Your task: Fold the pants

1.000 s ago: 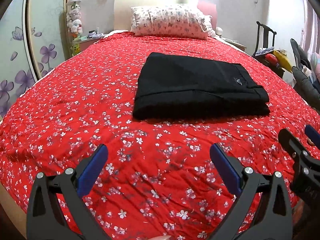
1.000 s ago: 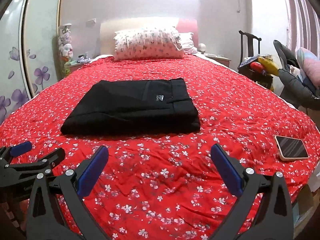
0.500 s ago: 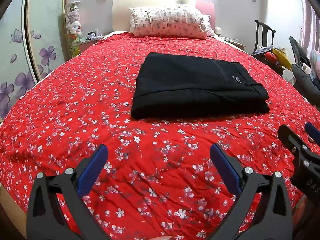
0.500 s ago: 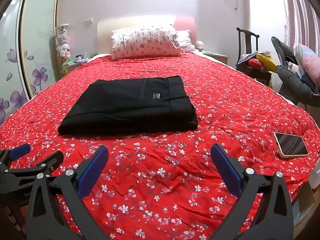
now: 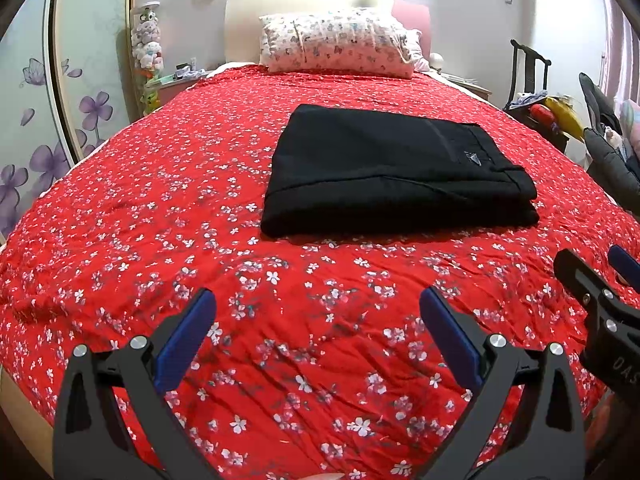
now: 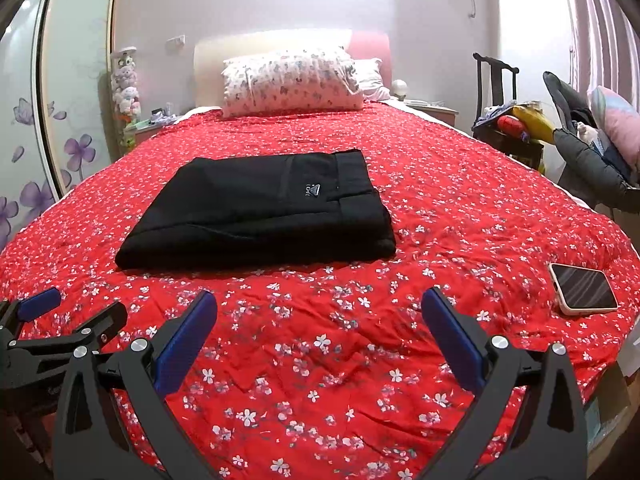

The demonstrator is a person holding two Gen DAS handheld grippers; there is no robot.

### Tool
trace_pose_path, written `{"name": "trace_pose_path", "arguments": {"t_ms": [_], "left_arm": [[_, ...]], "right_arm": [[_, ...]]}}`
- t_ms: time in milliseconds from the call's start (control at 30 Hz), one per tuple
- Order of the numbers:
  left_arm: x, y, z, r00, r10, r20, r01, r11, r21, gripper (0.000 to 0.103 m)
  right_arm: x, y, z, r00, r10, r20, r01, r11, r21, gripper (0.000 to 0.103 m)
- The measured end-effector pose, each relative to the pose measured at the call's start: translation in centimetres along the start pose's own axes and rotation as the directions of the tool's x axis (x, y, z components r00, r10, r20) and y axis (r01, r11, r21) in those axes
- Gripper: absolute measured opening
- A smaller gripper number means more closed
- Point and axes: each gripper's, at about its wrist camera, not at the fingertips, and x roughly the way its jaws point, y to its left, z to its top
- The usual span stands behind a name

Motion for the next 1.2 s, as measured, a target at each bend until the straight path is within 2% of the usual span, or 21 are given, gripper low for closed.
{"name": "trace_pose_path", "arguments": {"t_ms": [1200], "left_arm": [[-0.04,-0.11,-0.09,1.000,-0.008,-0.001,0.008,1.000,0.002,0.101]], "right_arm": [[0.37,-0.29,0.00,1.000,0.003,-0.003,-0.003,1.000,0.000,0.102]]}}
